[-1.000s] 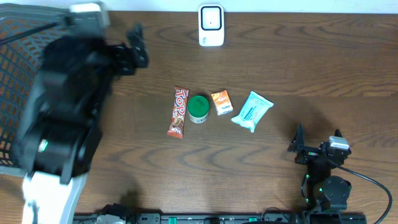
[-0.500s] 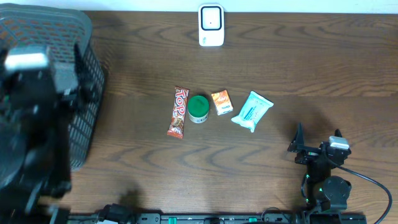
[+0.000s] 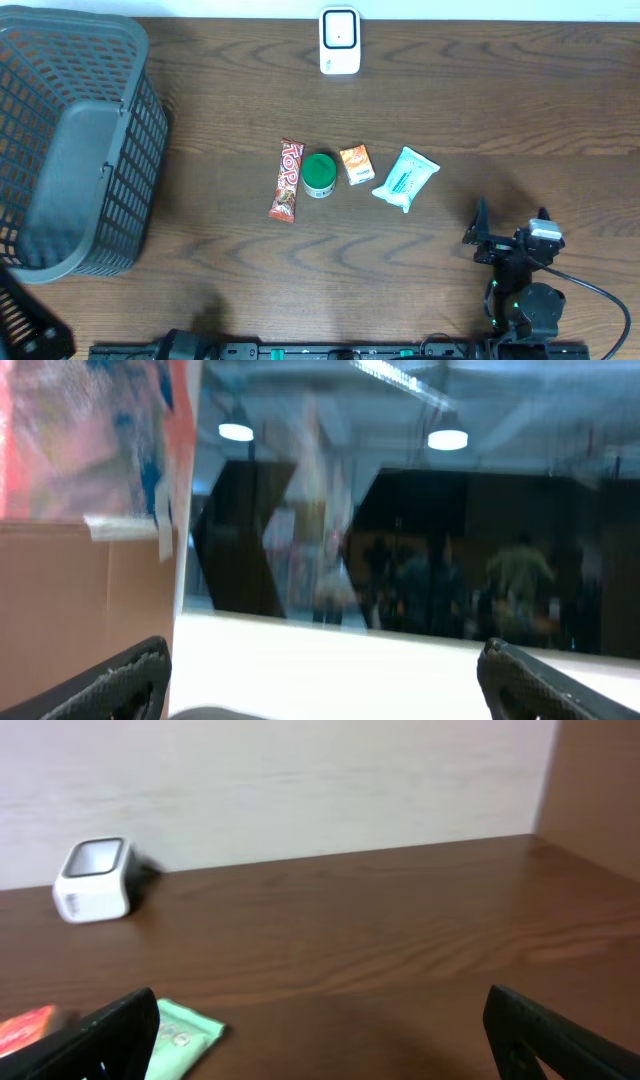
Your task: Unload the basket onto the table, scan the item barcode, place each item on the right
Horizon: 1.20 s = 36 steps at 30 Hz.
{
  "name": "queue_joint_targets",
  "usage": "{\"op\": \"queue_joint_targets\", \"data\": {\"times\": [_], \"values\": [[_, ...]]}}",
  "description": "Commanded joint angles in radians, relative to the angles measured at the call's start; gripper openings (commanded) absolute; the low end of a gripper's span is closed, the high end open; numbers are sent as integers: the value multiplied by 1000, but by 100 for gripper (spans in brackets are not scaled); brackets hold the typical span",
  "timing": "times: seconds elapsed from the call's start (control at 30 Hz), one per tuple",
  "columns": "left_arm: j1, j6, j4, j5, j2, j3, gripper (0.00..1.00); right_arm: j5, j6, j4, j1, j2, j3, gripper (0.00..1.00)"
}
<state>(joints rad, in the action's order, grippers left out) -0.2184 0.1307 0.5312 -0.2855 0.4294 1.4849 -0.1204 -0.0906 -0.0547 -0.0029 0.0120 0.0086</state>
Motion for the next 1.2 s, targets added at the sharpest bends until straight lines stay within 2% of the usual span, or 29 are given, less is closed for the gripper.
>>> {"op": "queue_joint_targets", "data": {"times": [0.0, 0.13, 0.3, 0.43, 0.53, 0.6, 0.63, 0.7, 0.83, 0.87, 0.9, 0.93, 0.97, 1.07, 1.17], "values": [[0, -8, 22, 16, -6, 2, 98, 155, 2, -1, -6, -5, 0, 99], [0, 30, 36, 16, -65, -24, 98, 164, 2, -38, 6, 2, 72, 99], [5, 57, -34, 15, -285, -272, 98, 191, -10, -231, 54, 190, 343, 99], [45, 66, -78, 14, -428, -464, 98, 212, -57, -437, 148, 509, 654, 99], [65, 65, -66, 40, -421, -494, 98, 181, -130, -620, 266, 773, 922, 99], [69, 7, -67, 85, -422, -525, 98, 156, -179, -792, 362, 969, 1126, 99], [72, -16, -78, 119, -422, -545, 98, 176, -178, -895, 414, 1075, 1241, 99], [77, -32, -111, 158, -422, -583, 98, 238, -179, -982, 482, 1236, 1390, 99], [77, -32, -69, 159, -404, -642, 98, 333, -187, -920, 543, 1433, 1461, 99], [77, -35, -28, 159, -404, -643, 98, 344, -192, -887, 555, 1468, 1463, 87], [77, -48, 14, 167, -404, -643, 98, 333, -233, -874, 568, 1500, 1467, 81], [77, -47, 47, 171, -404, -644, 98, 306, -288, -873, 583, 1531, 1475, 81], [77, -46, 87, 174, -404, -652, 98, 269, -365, -877, 605, 1576, 1491, 87], [77, -51, 150, 173, -404, -701, 98, 177, -417, -898, 659, 1675, 1558, 99], [77, -73, 157, 174, -404, -767, 98, 137, -474, -941, 681, 1754, 1629, 99]]}}
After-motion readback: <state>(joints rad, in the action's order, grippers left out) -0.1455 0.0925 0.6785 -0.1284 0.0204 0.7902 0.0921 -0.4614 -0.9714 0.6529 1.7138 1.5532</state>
